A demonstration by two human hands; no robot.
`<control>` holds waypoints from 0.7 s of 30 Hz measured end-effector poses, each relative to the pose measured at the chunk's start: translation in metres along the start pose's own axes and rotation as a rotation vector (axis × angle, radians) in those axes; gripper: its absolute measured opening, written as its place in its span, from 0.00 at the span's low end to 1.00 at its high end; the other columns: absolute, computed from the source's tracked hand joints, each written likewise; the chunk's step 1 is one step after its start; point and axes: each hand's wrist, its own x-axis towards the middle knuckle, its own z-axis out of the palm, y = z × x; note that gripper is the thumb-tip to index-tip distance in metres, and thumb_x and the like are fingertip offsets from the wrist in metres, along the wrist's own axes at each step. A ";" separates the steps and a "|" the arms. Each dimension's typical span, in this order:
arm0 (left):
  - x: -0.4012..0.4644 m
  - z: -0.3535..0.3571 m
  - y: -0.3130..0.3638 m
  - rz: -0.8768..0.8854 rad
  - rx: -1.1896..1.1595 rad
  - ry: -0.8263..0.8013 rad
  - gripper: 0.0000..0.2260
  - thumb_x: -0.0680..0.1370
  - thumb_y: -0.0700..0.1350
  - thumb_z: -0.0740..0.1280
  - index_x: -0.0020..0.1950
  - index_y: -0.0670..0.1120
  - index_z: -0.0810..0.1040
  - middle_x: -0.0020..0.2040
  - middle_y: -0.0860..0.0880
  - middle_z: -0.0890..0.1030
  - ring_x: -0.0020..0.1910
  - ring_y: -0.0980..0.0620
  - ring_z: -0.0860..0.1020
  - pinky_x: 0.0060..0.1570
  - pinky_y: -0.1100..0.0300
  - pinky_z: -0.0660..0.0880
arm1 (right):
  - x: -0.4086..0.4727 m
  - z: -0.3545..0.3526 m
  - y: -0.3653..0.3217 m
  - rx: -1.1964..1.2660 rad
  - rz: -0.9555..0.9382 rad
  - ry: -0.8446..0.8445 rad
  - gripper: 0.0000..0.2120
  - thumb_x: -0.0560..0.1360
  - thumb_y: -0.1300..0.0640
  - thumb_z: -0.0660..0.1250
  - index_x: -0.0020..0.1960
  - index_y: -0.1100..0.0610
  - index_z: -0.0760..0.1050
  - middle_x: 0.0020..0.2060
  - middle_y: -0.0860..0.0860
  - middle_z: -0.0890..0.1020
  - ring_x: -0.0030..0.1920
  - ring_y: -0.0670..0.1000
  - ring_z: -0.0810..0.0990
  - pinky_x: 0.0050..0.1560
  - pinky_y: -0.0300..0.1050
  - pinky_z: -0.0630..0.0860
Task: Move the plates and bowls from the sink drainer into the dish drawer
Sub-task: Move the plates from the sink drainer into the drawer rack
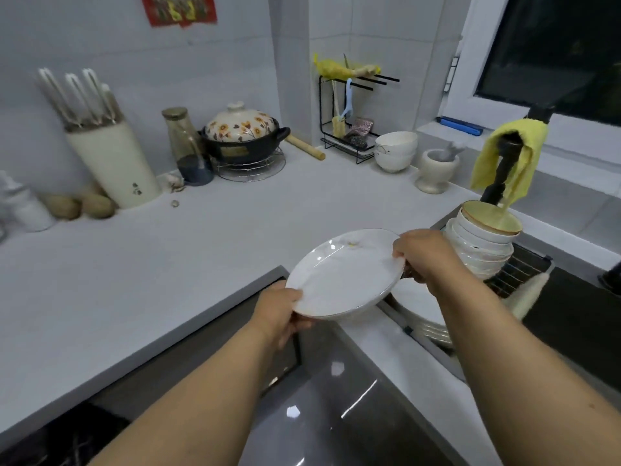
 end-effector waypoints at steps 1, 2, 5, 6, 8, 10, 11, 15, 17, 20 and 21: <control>-0.006 -0.014 0.000 0.019 -0.011 0.032 0.11 0.77 0.35 0.58 0.57 0.39 0.74 0.38 0.43 0.77 0.25 0.49 0.73 0.20 0.64 0.69 | -0.007 0.012 -0.005 0.040 -0.025 -0.027 0.11 0.68 0.67 0.61 0.30 0.57 0.66 0.26 0.54 0.66 0.26 0.53 0.61 0.27 0.41 0.56; -0.014 -0.028 -0.001 0.037 -0.028 0.064 0.10 0.77 0.34 0.58 0.55 0.39 0.75 0.36 0.43 0.77 0.24 0.49 0.72 0.20 0.64 0.68 | -0.015 0.024 -0.010 0.089 -0.029 -0.062 0.08 0.70 0.65 0.62 0.33 0.58 0.70 0.27 0.53 0.67 0.26 0.53 0.62 0.27 0.41 0.58; -0.042 -0.070 -0.003 0.084 -0.072 0.153 0.09 0.78 0.34 0.57 0.49 0.40 0.76 0.26 0.47 0.75 0.19 0.51 0.69 0.19 0.65 0.64 | -0.044 0.059 -0.020 0.199 0.004 -0.248 0.08 0.73 0.53 0.64 0.47 0.57 0.76 0.34 0.54 0.73 0.29 0.52 0.70 0.31 0.42 0.67; -0.053 -0.084 -0.004 0.090 -0.083 0.181 0.08 0.78 0.34 0.57 0.48 0.40 0.75 0.23 0.47 0.73 0.19 0.52 0.67 0.20 0.66 0.63 | -0.052 0.072 -0.022 0.230 0.016 -0.327 0.11 0.74 0.50 0.64 0.51 0.56 0.76 0.35 0.54 0.75 0.31 0.53 0.73 0.33 0.43 0.71; -0.075 -0.114 -0.010 0.088 -0.094 0.237 0.07 0.79 0.36 0.57 0.47 0.41 0.75 0.21 0.48 0.70 0.18 0.52 0.65 0.20 0.67 0.62 | -0.071 0.100 -0.029 0.306 0.043 -0.473 0.12 0.75 0.49 0.62 0.54 0.55 0.75 0.37 0.54 0.77 0.33 0.53 0.77 0.36 0.45 0.76; -0.097 -0.145 -0.018 0.097 -0.114 0.291 0.08 0.80 0.38 0.57 0.45 0.42 0.74 0.21 0.49 0.68 0.17 0.54 0.64 0.20 0.67 0.61 | -0.092 0.129 -0.035 0.381 0.059 -0.575 0.11 0.76 0.51 0.61 0.55 0.54 0.75 0.36 0.53 0.78 0.34 0.53 0.78 0.39 0.47 0.78; -0.106 -0.161 -0.023 0.104 -0.129 0.319 0.08 0.80 0.39 0.57 0.44 0.42 0.74 0.21 0.49 0.68 0.17 0.54 0.63 0.20 0.67 0.61 | -0.102 0.143 -0.039 0.398 0.056 -0.608 0.11 0.76 0.51 0.60 0.55 0.54 0.75 0.36 0.53 0.79 0.35 0.52 0.78 0.40 0.47 0.78; -0.149 -0.218 -0.044 0.129 -0.159 0.433 0.10 0.80 0.41 0.57 0.42 0.43 0.73 0.22 0.49 0.66 0.16 0.54 0.61 0.21 0.68 0.60 | -0.147 0.195 -0.047 0.384 0.023 -0.700 0.13 0.75 0.53 0.60 0.57 0.57 0.75 0.37 0.54 0.78 0.34 0.53 0.77 0.37 0.46 0.79; -0.173 -0.243 -0.055 0.131 -0.180 0.482 0.09 0.81 0.41 0.58 0.44 0.43 0.74 0.23 0.48 0.67 0.16 0.54 0.61 0.20 0.68 0.60 | -0.173 0.218 -0.049 0.371 0.024 -0.746 0.14 0.75 0.55 0.60 0.58 0.58 0.74 0.37 0.54 0.78 0.33 0.53 0.78 0.34 0.45 0.79; -0.206 -0.281 -0.075 0.111 -0.188 0.585 0.09 0.81 0.43 0.58 0.45 0.42 0.75 0.26 0.46 0.69 0.17 0.53 0.63 0.21 0.66 0.62 | -0.211 0.252 -0.050 0.346 0.012 -0.803 0.15 0.74 0.56 0.60 0.58 0.60 0.74 0.36 0.56 0.77 0.33 0.54 0.77 0.32 0.46 0.78; -0.217 -0.293 -0.082 0.104 -0.194 0.625 0.09 0.81 0.43 0.59 0.45 0.42 0.75 0.26 0.46 0.70 0.18 0.52 0.63 0.21 0.66 0.62 | -0.223 0.262 -0.049 0.337 0.005 -0.818 0.15 0.73 0.56 0.60 0.58 0.61 0.74 0.37 0.56 0.77 0.33 0.55 0.77 0.31 0.45 0.78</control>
